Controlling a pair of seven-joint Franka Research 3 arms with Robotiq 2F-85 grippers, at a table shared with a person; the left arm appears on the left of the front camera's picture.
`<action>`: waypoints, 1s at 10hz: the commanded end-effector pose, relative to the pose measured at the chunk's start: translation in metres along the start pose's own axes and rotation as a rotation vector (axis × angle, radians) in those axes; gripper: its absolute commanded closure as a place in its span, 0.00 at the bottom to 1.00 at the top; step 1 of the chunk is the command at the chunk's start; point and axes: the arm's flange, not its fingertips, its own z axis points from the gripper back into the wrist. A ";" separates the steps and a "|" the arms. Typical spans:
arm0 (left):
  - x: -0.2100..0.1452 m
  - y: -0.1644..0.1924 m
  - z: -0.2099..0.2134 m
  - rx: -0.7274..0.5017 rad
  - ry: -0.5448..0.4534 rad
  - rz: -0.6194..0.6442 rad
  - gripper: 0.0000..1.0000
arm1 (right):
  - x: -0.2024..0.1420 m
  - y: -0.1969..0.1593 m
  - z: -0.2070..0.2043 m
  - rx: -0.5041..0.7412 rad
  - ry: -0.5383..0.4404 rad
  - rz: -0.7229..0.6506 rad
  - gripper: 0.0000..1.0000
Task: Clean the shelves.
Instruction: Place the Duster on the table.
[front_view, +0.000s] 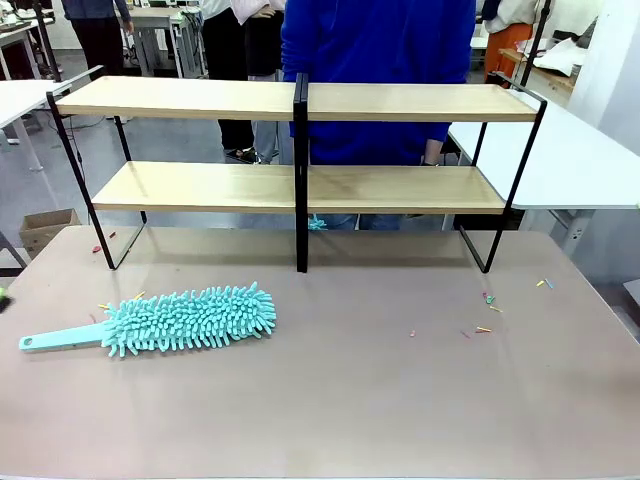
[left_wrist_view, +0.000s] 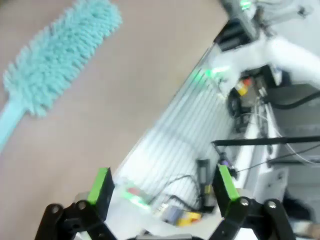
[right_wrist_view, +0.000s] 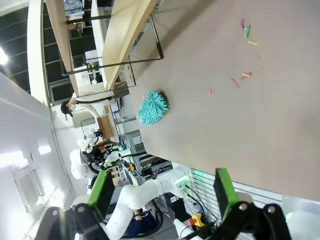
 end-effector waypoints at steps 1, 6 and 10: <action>-0.014 0.022 0.044 -0.326 -0.402 0.747 0.00 | 0.000 0.004 0.000 0.019 -0.003 -0.013 0.00; -0.027 0.096 0.099 -0.806 -1.114 0.891 0.00 | 0.000 0.004 0.000 0.019 -0.003 -0.013 0.00; -0.039 0.087 0.083 -0.353 -0.333 0.676 0.00 | 0.000 0.004 0.000 0.019 -0.003 -0.013 0.00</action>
